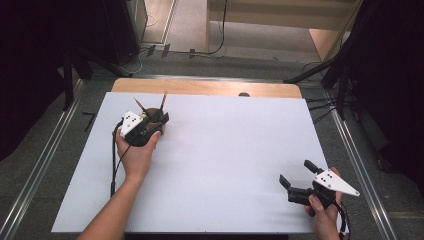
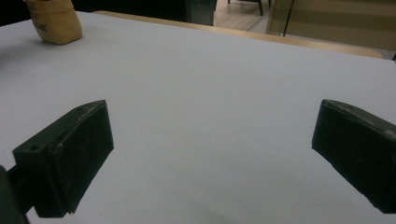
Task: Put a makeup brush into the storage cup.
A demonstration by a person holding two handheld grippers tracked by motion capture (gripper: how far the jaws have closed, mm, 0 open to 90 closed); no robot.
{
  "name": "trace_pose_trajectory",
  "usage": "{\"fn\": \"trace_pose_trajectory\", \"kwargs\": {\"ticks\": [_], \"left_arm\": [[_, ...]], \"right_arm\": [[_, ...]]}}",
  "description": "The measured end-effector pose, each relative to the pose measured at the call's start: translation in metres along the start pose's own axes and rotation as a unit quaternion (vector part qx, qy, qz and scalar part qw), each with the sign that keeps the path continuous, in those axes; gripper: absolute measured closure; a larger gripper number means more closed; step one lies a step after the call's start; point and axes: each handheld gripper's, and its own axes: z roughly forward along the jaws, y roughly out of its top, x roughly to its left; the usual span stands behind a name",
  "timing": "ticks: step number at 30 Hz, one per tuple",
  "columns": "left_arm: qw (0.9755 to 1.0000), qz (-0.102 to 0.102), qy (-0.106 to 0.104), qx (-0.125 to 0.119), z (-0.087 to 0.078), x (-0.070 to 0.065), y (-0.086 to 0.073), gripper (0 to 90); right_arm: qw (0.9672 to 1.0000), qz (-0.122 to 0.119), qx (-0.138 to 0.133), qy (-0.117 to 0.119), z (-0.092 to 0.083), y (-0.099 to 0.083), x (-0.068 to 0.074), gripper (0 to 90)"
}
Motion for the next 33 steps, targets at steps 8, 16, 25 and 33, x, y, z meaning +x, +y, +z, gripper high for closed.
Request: {"fn": "trace_pose_trajectory", "kwargs": {"ticks": [8,16,25,33], "left_arm": [[0.9998,-0.010,-0.014,0.012,-0.017,0.005,-0.002,51.4],[0.9983,-0.042,-0.027,0.031,-0.025,0.005,-0.004,16.0],[0.9972,-0.039,-0.051,0.038,-0.039,0.001,-0.003,0.7],[0.9976,-0.032,-0.047,0.040,-0.051,0.000,-0.003,0.0]], "right_arm": [[1.0000,-0.002,-0.002,0.002,0.000,-0.001,0.000,0.0],[1.0000,-0.004,-0.002,0.003,0.001,0.001,0.000,0.0],[1.0000,-0.003,-0.003,0.004,0.001,0.001,0.000,0.0],[1.0000,-0.003,-0.003,0.004,0.000,0.001,0.002,0.0]]}}
